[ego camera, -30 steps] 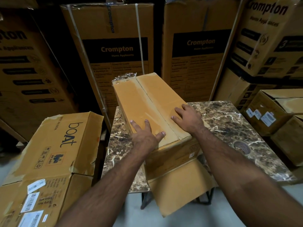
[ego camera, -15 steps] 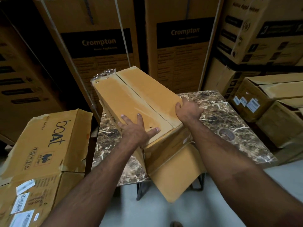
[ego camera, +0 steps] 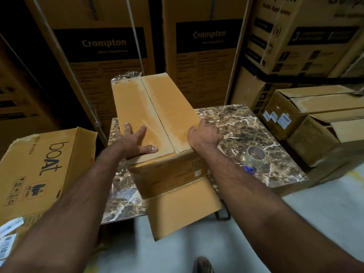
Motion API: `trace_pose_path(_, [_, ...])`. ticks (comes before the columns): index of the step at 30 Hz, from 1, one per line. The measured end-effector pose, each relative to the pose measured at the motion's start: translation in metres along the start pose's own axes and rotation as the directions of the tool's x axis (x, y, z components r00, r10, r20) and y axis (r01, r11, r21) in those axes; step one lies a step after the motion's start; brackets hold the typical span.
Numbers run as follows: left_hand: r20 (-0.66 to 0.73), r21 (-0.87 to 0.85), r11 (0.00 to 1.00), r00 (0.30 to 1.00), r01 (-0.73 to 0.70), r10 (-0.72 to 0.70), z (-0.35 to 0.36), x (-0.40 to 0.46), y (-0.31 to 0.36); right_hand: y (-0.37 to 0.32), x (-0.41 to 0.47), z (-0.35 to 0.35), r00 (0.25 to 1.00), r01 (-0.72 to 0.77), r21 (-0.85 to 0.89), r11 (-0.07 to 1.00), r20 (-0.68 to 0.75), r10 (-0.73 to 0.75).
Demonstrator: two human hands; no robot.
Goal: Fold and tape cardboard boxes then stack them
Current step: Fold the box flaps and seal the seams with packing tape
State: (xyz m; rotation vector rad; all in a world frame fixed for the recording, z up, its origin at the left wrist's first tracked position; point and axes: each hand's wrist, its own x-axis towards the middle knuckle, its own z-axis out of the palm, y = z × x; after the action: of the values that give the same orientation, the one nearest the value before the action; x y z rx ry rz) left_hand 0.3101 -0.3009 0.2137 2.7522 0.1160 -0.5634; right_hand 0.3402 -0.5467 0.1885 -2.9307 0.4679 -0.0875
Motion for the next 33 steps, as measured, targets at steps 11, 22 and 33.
trace_pose_path(11, [-0.427, 0.201, 0.787, 0.671, -0.584, 0.607, 0.061, 0.004, 0.165, 0.080, 0.003, 0.014, 0.971, -0.011, 0.587, 0.809, -0.188, 0.150])
trace_pose_path(22, [0.000, 0.234, 0.704, 0.724, -0.671, 0.690, 0.192, 0.065, 0.315, 0.272, 0.062, 0.077, 0.999, -0.029, 0.211, 0.977, 0.025, 0.025])
trace_pose_path(33, [0.086, 0.095, 0.768, 0.773, -0.634, 0.628, 0.169, 0.103, 0.370, 0.308, 0.087, 0.111, 0.993, -0.103, 0.115, 0.988, 0.071, 0.095])
